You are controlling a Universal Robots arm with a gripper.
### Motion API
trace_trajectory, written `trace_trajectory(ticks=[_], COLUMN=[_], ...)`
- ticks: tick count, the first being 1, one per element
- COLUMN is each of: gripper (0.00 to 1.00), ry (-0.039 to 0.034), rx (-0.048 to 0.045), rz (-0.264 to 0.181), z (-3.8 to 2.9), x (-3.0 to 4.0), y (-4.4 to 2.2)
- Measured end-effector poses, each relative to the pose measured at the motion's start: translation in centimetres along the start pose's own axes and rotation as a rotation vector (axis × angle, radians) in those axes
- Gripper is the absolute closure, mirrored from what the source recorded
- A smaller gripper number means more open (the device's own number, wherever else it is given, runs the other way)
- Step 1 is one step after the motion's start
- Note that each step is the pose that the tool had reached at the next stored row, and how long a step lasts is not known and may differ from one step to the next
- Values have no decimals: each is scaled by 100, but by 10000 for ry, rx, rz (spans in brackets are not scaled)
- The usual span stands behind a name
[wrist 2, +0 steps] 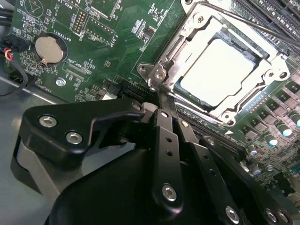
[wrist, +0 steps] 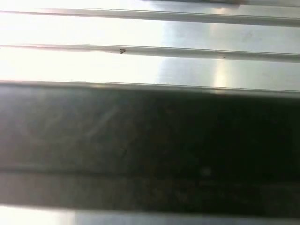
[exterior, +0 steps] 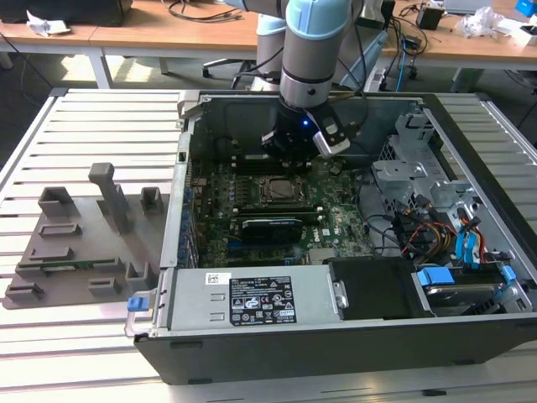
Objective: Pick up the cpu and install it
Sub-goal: 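Install the first cpu locking lever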
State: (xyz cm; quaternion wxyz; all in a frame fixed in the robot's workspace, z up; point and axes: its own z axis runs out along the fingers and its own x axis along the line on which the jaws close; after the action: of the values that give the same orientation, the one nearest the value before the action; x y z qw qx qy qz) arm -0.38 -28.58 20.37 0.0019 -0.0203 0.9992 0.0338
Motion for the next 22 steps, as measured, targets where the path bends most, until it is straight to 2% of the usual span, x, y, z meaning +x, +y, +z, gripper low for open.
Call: trace_trajectory(ticks=[3, 5, 6, 8, 10, 14, 15, 16, 19, 22], gripper=[89, 89, 89, 89, 89, 89, 89, 89, 89, 89], ry=[-25, -37, -36, -23, -1, 29, 28, 19, -23, -35], rx=[4, 58, 205, 563, 1122, 1924, 1991, 2016, 2043, 2050], rz=[1, -3, -2, -6, -8, -11, -13, -13, -10, -11], z=[-25, -35, -40, -42, -42, -46, -56, -92, -278, -423], x=[6, 8, 11, 16, 23, 36, 37, 38, 37, 36], y=[-14, -23, -33, -44, -64, -98, -105, -113, -105, -95])
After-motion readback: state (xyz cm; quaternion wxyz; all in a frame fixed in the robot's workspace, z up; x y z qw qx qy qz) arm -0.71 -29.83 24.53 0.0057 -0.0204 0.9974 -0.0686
